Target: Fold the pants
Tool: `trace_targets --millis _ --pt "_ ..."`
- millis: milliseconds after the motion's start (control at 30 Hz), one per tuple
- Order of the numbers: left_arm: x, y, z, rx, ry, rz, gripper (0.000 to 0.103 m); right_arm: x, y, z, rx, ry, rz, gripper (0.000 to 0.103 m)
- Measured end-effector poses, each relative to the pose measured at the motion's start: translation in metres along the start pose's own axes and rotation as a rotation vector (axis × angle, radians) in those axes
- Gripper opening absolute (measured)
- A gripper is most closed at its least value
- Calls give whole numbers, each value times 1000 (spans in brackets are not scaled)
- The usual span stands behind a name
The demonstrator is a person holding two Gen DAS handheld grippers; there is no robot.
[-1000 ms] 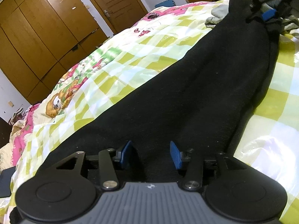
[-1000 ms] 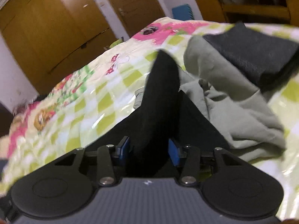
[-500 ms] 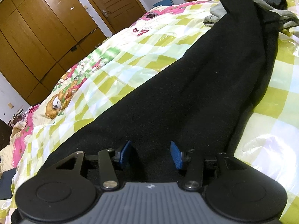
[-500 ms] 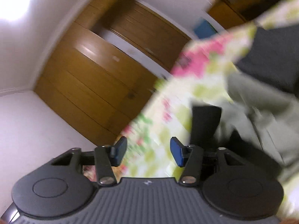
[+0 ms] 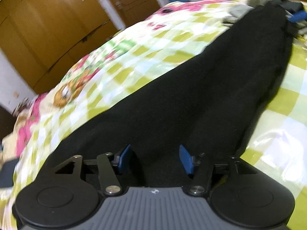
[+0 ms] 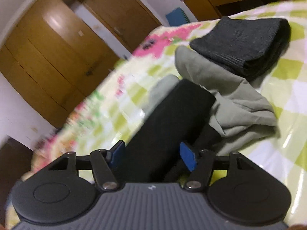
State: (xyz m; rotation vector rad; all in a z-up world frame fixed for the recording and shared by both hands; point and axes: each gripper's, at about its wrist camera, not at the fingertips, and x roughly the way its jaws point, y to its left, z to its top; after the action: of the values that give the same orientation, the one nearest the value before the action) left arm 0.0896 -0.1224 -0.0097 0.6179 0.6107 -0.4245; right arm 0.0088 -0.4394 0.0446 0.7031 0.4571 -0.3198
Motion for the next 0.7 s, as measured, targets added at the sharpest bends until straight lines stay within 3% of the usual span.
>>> trace_targets --millis 100,200,367,533,700 --pt "-13 19 -17 -38 10 59 73 3 38 -12 -112 48 81 66" --pt "-25 47 -44 -90 54 128 73 18 91 -41 -242 171 205 65" --pt "-49 104 -100 -199 138 262 73 45 201 -122 -543 396 448 65" --pt "-79 163 -163 -309 215 386 75 39 304 -217 -926 487 699 65" --pt "-93 203 -197 -436 232 372 75 34 370 -302 -1187 548 845 64"
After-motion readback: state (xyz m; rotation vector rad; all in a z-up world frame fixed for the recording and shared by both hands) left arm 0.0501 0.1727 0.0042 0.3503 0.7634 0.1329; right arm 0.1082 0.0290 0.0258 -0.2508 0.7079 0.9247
